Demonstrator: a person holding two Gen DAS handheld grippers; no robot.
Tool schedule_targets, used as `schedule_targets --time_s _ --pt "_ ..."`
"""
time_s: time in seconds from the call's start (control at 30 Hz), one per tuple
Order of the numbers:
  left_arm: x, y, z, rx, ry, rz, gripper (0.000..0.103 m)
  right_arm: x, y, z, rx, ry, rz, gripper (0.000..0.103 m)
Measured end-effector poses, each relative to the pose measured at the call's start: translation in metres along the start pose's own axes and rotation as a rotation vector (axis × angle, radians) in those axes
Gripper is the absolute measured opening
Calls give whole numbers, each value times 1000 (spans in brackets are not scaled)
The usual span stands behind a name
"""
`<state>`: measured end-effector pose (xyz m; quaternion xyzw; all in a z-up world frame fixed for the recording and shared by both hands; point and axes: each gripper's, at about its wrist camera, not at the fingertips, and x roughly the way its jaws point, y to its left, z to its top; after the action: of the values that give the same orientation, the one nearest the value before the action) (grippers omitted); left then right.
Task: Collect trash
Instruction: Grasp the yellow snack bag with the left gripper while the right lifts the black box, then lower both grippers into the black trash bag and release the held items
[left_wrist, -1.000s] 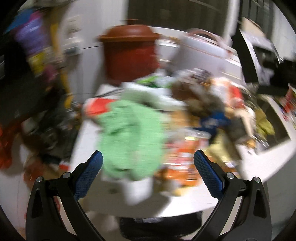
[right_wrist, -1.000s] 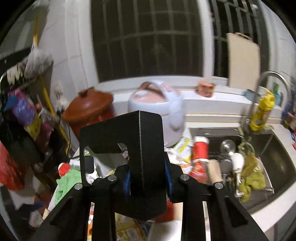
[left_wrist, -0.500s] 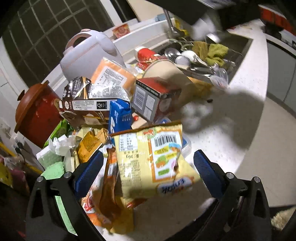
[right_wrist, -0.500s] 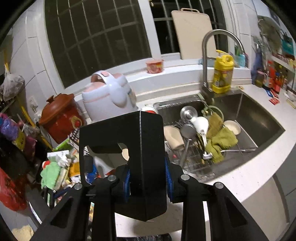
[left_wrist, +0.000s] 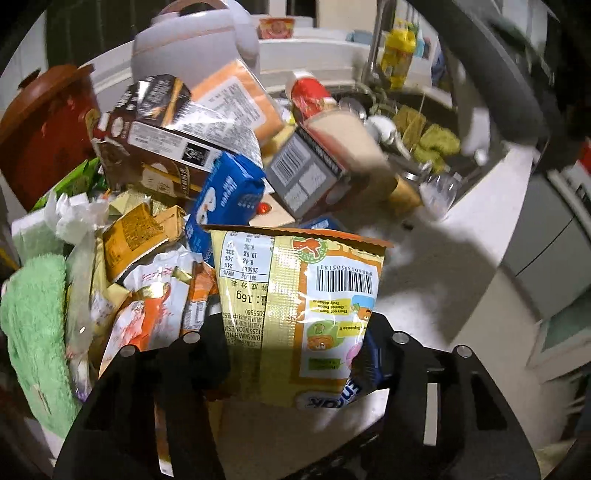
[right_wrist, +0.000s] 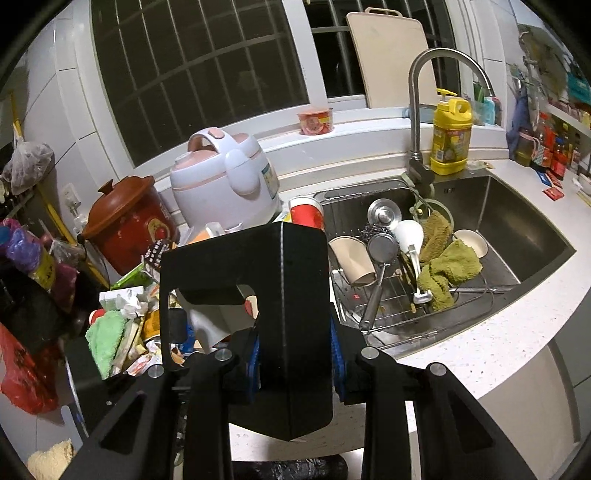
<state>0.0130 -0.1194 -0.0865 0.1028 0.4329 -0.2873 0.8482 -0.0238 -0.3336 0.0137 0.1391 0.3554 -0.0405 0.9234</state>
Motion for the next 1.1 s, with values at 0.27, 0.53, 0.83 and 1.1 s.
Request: schedule_targets --time_s 0.27,0.53,0.83,1.1 --pt "-56 13 -11 -51 -80 -72 52 -11 3 -12 -43 25 2 30" --pt "-105 19 -112 -60 78 -191 52 -22 26 -109 -251 325 103 30" --pt "32 33 -238 -242 401 -148 52 98 15 -270 -180 690 77 30" --pt "143 68 -303 -360 565 1 74 204 30 -365 -311 710 -77 80"
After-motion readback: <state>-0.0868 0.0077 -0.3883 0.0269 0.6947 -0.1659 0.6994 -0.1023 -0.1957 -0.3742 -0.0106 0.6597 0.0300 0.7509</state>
